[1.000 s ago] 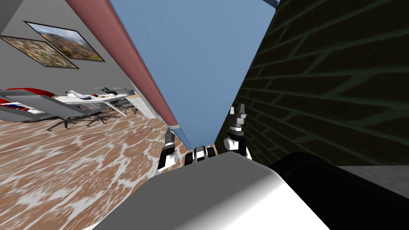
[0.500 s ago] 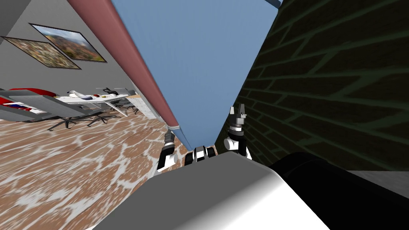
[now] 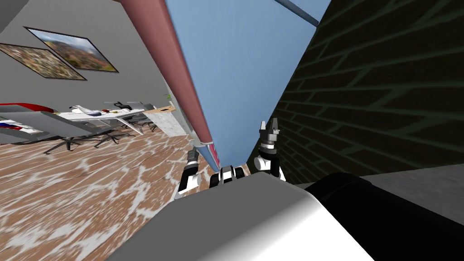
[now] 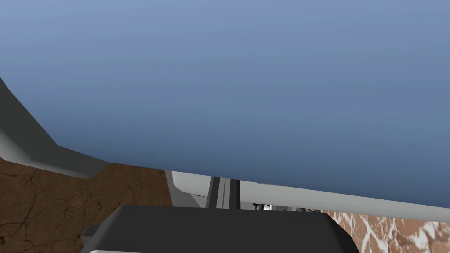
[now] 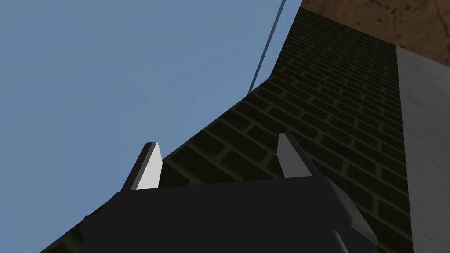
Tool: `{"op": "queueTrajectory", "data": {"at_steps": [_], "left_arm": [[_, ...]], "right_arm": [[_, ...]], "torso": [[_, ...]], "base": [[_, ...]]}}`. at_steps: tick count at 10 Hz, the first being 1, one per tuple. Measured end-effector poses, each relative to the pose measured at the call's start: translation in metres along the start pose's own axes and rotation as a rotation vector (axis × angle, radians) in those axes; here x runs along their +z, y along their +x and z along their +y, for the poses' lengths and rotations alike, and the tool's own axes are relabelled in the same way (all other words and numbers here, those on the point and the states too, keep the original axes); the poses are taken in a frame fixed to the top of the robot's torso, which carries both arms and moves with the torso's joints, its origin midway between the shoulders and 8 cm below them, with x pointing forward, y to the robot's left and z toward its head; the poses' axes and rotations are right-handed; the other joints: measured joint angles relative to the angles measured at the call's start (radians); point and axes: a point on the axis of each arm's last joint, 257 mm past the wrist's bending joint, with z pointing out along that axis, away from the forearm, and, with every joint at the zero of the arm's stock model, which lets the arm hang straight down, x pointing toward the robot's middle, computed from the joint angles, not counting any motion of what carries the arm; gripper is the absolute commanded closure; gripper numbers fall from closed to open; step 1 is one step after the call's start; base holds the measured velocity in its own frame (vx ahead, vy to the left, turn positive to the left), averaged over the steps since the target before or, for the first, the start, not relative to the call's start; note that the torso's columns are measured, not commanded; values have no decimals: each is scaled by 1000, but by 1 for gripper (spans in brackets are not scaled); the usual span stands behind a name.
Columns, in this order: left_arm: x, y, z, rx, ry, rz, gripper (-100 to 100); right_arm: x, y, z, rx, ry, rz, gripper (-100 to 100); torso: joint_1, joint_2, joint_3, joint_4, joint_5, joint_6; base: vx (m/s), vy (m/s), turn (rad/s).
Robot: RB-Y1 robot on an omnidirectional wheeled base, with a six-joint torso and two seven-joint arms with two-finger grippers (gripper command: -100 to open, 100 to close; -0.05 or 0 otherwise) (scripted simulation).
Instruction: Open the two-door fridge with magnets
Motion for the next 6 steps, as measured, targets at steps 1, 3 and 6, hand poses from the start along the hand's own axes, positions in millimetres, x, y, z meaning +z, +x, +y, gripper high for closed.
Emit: {"op": "queueTrajectory", "data": {"at_steps": [1, 3, 6], "left_arm": [[1, 2, 0, -1, 0, 11, 100], [3, 10, -1, -7, 0, 39, 100], [7, 17, 0, -12, -4, 76, 100]], "right_arm": [[0, 0, 0, 0, 0, 0, 0], [0, 0, 0, 0, 0, 0, 0], [0, 0, 0, 0, 0, 0, 0]], "torso": [[-1, -1, -1, 0, -1, 2], [-4, -1, -1, 1, -2, 1], [-7, -4, -3, 1, -3, 4]], "base": [[-20, 337, -156], [19, 315, -104], [26, 317, -110]]}}
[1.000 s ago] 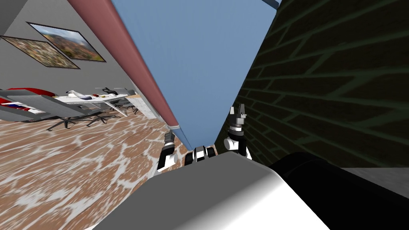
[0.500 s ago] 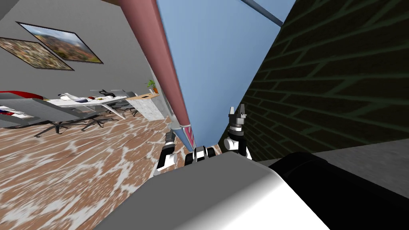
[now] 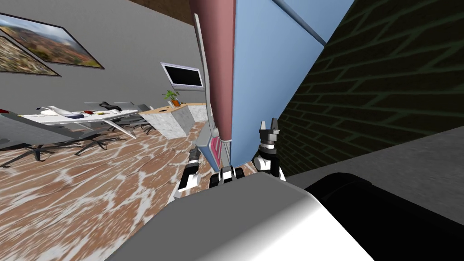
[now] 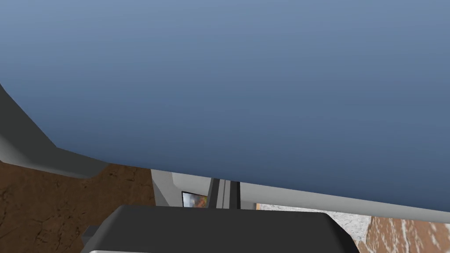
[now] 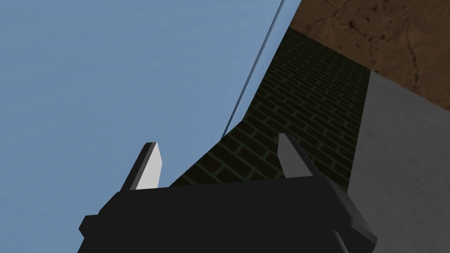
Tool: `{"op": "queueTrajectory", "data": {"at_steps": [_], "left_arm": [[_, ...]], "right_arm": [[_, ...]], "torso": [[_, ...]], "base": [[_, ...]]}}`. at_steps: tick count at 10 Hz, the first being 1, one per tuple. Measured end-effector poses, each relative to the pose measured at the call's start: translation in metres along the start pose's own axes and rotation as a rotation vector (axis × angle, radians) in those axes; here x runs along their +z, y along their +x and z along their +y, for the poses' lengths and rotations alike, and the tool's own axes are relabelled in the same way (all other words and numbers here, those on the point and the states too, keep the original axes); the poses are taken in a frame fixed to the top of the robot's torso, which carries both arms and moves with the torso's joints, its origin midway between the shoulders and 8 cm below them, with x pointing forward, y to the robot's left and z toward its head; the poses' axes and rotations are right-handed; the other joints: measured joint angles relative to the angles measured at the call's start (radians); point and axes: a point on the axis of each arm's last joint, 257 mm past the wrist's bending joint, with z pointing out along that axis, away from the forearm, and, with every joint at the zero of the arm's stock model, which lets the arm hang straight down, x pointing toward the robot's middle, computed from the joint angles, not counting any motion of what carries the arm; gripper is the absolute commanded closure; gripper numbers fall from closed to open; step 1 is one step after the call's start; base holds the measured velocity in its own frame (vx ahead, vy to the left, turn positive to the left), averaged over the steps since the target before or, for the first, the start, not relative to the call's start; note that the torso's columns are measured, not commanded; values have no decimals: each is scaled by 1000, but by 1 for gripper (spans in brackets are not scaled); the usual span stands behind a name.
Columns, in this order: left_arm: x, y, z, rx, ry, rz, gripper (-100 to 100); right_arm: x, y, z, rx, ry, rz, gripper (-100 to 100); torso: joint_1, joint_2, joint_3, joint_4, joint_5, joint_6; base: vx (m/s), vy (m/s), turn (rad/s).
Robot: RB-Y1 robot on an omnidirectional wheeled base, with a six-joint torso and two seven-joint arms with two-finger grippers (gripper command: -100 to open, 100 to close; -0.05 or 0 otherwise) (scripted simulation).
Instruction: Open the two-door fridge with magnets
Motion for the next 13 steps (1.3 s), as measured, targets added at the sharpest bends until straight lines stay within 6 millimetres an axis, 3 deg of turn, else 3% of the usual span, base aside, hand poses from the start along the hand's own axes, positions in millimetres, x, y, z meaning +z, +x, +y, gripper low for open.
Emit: {"op": "queueTrajectory", "data": {"at_steps": [6, 7, 13], "left_arm": [[10, 22, -6, -11, 6, 78, 100], [10, 23, -6, -12, 7, 79, -100], [12, 9, -10, 122, -38, 127, -100]], "right_arm": [[0, 0, 0, 0, 0, 0, 0], [0, 0, 0, 0, 0, 0, 0], [0, 0, 0, 1, 0, 0, 0]], "torso": [[5, 11, 6, 2, 1, -7], [-3, 14, 8, 1, 0, -8], [2, 12, 8, 3, -4, -8]], "base": [[-7, 283, -109], [1, 43, -14], [-5, 4, -34]]}}
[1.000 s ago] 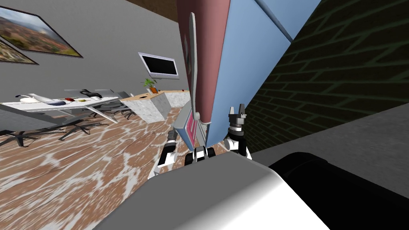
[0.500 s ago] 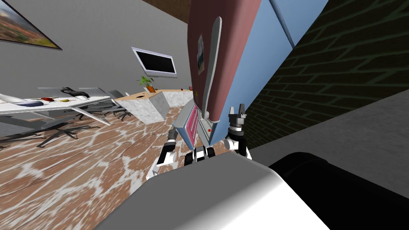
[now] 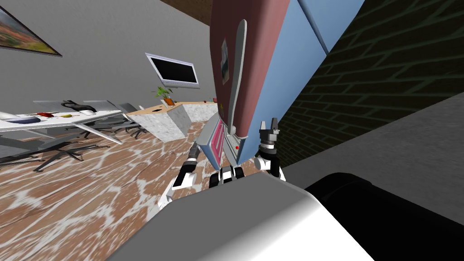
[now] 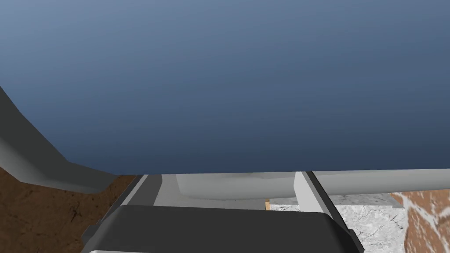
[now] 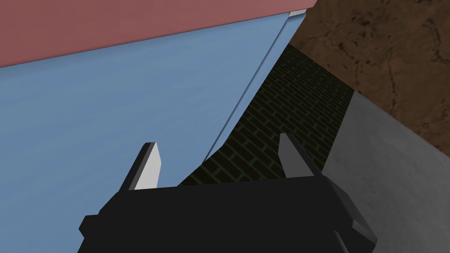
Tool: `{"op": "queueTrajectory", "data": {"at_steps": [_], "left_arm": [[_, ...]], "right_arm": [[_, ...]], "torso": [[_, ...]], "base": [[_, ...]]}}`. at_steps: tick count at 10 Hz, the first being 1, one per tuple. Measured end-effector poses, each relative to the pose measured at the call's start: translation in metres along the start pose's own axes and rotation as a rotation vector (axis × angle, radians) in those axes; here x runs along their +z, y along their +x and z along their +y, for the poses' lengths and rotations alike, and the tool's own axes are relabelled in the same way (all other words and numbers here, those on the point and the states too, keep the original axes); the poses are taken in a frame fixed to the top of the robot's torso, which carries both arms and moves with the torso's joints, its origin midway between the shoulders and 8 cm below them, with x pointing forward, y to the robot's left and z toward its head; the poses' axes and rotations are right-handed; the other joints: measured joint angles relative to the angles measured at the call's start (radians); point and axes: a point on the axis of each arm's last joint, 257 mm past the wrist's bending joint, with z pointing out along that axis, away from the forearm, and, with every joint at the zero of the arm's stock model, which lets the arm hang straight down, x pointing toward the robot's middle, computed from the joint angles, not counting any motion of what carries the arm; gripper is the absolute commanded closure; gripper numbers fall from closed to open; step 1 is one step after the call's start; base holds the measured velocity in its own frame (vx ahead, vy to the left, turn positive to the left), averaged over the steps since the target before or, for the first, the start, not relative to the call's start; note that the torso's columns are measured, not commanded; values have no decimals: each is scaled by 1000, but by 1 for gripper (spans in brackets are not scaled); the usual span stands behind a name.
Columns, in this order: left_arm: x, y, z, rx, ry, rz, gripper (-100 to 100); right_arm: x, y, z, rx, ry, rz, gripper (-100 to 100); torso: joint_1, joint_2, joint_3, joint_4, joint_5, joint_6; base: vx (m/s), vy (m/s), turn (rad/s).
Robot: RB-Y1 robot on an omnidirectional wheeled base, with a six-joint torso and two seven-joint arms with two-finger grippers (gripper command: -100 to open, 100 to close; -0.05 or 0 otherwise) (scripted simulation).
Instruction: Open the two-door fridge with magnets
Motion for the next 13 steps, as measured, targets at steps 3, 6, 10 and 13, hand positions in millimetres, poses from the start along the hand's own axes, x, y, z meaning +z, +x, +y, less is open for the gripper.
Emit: {"op": "queueTrajectory", "data": {"at_steps": [3, 6, 10, 13], "left_arm": [[1, -8, -1, 91, -24, 20, -100], [2, -18, -5, 186, -49, 41, -100], [2, -29, -10, 321, -84, 68, -100], [0, -31, -6, 325, -97, 68, 100]], "right_arm": [[0, 0, 0, 0, 0, 0, 0], [0, 0, 0, 0, 0, 0, 0], [0, 0, 0, 0, 0, 0, 0], [0, 0, 0, 0, 0, 0, 0]], "torso": [[0, 0, 0, 0, 2, 2], [0, 0, -1, 1, 2, 3], [1, 0, -2, 0, 3, 3], [3, 1, -1, -1, 4, 1]], "base": [[-1, 13, -23], [-3, 12, -37], [-2, 12, -28], [5, 41, -14]]}}
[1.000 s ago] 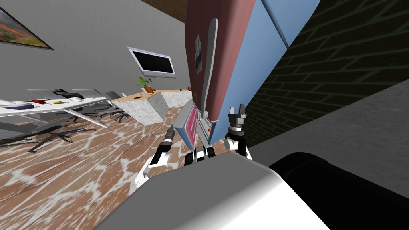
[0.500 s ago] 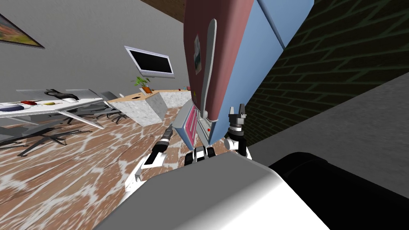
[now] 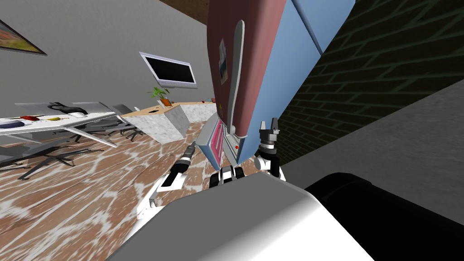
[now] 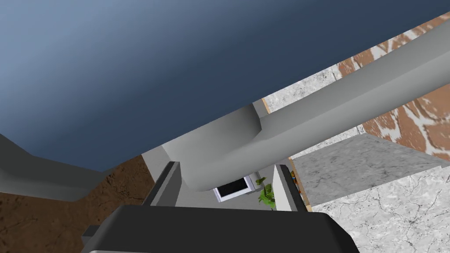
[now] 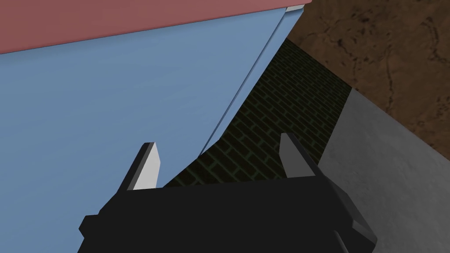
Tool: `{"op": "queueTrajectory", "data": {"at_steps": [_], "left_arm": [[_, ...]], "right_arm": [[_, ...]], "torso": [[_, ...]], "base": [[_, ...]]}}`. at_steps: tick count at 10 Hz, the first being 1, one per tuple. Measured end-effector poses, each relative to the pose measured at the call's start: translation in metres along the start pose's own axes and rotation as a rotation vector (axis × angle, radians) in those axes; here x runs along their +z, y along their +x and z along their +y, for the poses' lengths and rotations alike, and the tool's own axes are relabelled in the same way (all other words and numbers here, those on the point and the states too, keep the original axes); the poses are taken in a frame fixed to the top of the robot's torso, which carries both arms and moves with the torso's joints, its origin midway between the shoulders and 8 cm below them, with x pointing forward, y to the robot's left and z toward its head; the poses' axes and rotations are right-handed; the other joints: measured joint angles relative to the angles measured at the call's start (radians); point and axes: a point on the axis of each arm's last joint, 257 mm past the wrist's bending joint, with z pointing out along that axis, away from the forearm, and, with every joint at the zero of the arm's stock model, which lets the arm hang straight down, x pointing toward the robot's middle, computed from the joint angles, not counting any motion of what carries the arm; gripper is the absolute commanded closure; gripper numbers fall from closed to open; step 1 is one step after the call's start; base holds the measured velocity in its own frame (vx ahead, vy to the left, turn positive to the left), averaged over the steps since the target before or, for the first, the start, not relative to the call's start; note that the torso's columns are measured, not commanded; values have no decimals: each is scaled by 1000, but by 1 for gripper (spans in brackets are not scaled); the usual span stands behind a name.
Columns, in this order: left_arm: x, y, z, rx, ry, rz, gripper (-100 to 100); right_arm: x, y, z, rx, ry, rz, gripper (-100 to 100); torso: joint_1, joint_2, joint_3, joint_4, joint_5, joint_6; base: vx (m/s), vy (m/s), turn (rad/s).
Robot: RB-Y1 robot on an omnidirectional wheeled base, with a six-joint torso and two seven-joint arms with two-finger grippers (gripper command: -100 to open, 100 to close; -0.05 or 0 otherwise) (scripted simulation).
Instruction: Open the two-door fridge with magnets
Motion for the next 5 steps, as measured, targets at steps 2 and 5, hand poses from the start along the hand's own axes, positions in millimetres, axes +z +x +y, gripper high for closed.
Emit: {"op": "queueTrajectory", "data": {"at_steps": [2, 5], "left_arm": [[-3, 7, 2, 0, -4, 22, 100], [-5, 14, -6, 2, 18, 45, 100]], "right_arm": [[0, 0, 0, 0, 0, 0, 0], [0, 0, 0, -1, 0, 0, 0]], "torso": [[11, -7, -4, 0, 2, 2], [0, -7, -4, -2, 0, 4]], "base": [[68, 260, -100], [91, 326, -122]]}}
